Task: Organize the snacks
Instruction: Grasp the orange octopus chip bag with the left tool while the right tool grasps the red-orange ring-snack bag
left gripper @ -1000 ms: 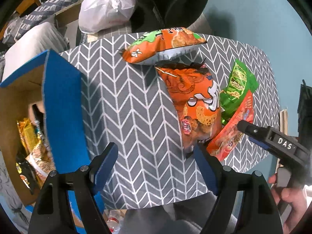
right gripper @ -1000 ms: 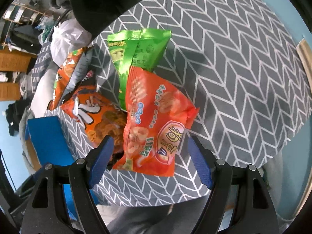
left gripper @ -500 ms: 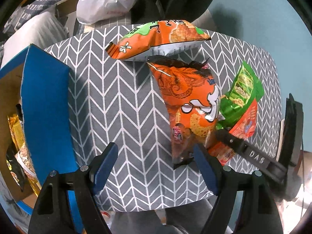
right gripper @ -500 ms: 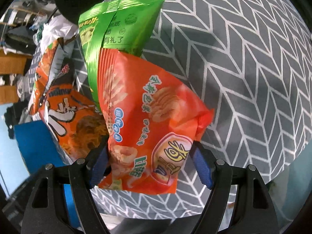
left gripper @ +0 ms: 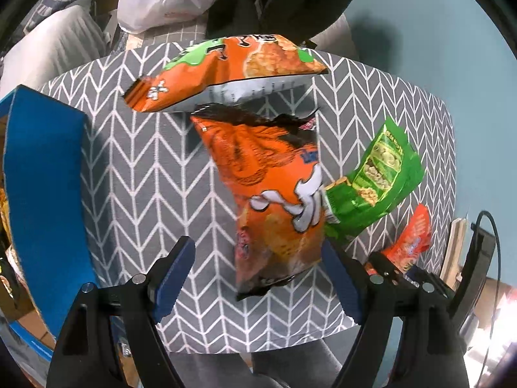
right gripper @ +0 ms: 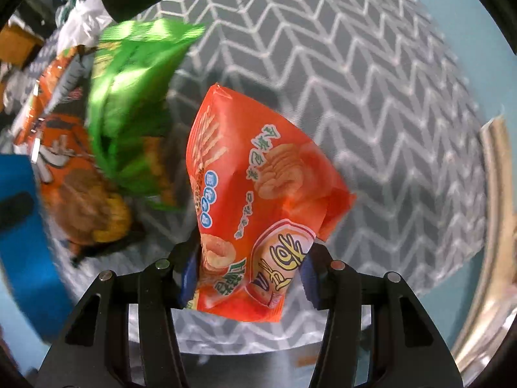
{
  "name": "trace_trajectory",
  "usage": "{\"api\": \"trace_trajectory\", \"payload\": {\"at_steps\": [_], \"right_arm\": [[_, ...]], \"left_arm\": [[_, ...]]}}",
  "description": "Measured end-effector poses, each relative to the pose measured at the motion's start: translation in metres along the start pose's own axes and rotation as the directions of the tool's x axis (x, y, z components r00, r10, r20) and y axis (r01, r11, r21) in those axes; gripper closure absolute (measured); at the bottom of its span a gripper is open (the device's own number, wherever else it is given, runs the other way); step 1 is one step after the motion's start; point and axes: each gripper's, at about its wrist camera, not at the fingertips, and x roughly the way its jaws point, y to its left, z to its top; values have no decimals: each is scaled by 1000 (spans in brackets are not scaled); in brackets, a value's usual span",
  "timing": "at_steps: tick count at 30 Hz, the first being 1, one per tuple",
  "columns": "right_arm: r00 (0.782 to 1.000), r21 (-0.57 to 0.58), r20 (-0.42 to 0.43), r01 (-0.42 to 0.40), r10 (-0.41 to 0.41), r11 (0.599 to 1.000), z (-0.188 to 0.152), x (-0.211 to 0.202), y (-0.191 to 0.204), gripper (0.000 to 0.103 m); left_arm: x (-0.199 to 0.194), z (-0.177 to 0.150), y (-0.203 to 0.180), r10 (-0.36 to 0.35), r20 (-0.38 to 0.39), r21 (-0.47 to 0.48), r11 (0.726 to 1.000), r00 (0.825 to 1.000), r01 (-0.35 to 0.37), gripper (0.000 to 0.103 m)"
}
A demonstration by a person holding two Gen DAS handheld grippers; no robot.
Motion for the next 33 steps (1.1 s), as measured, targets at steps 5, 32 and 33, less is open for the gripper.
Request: {"api": "trace_trajectory", "payload": {"at_steps": [5,32,33], "right_arm": [[996,-66,15,91,-90,994,6,-10,-28,52],[996,-151,27,90,-87,984,19,28,-8,51],[996,-153,27,86,-83,985,18,28,-8,52]], "left_arm": [[7,7,-8,14,0,-26,1000,1000,-14,21],[54,9,-14,70,10,30,997,997,-71,46],[53,4,-16,83,14,44,996,996,-84,47]]}}
